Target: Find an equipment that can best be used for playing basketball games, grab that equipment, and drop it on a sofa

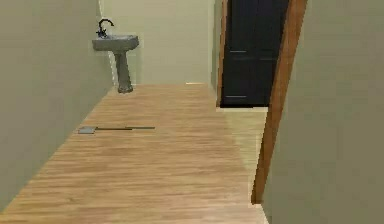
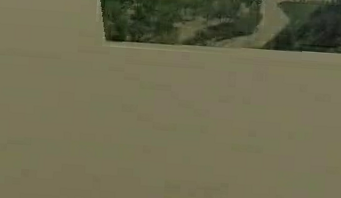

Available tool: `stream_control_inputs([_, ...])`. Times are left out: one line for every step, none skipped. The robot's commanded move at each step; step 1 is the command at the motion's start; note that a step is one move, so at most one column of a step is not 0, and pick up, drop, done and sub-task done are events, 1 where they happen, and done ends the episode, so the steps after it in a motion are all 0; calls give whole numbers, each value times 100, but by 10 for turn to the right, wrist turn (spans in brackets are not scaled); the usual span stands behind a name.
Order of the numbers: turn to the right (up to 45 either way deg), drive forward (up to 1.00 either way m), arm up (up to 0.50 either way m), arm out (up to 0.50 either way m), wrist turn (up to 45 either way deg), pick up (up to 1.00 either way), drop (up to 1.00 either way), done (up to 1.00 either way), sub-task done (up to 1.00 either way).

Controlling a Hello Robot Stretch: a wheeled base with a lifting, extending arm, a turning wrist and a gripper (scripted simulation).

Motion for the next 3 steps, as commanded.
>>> stream_control_inputs([0,100,0,0,0,0,0,0,0])
stream_control_inputs([0,45,0,0,0,0,0,0,0])
stream_control_inputs([360,0,0,0,0,0,0,0,0])
